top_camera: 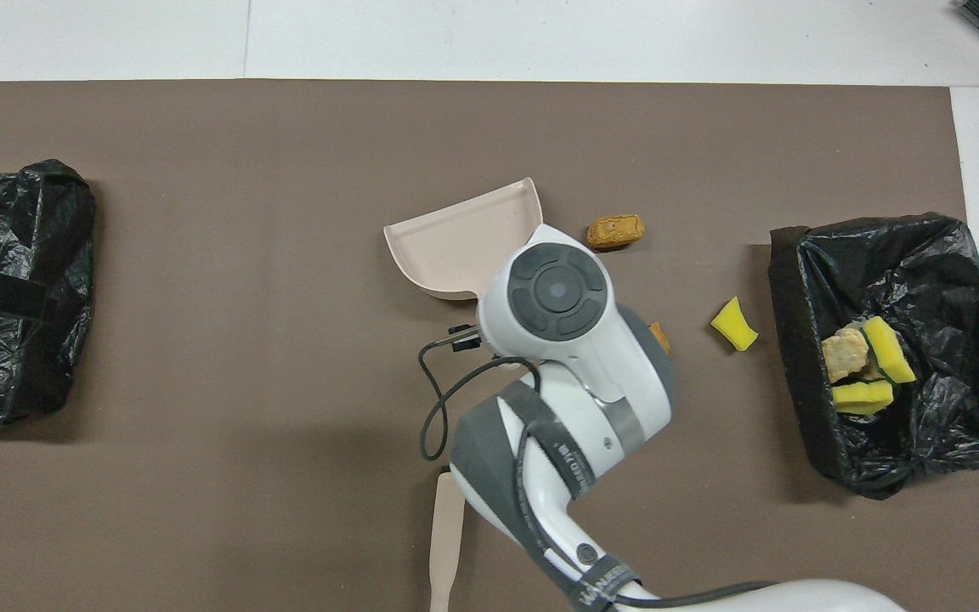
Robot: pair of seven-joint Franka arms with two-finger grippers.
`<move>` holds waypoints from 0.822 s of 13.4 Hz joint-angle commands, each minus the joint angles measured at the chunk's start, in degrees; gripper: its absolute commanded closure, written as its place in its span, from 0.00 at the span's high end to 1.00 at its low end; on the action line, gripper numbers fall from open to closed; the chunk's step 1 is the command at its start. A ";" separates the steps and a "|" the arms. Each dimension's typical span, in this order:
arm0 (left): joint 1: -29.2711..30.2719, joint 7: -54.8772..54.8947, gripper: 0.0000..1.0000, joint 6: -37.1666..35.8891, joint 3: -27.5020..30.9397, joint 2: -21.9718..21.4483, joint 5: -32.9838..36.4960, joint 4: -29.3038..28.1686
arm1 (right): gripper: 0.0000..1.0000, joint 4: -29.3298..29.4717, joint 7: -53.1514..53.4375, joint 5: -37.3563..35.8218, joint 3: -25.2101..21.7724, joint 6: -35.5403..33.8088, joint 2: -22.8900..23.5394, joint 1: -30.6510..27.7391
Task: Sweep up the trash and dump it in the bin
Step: 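Bring the dustpan back and set it on the mat with the right gripper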
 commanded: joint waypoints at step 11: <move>-0.15 0.24 1.00 -0.83 -0.04 -0.04 1.21 0.90 | 1.00 3.15 17.76 0.86 -0.48 4.62 5.24 5.84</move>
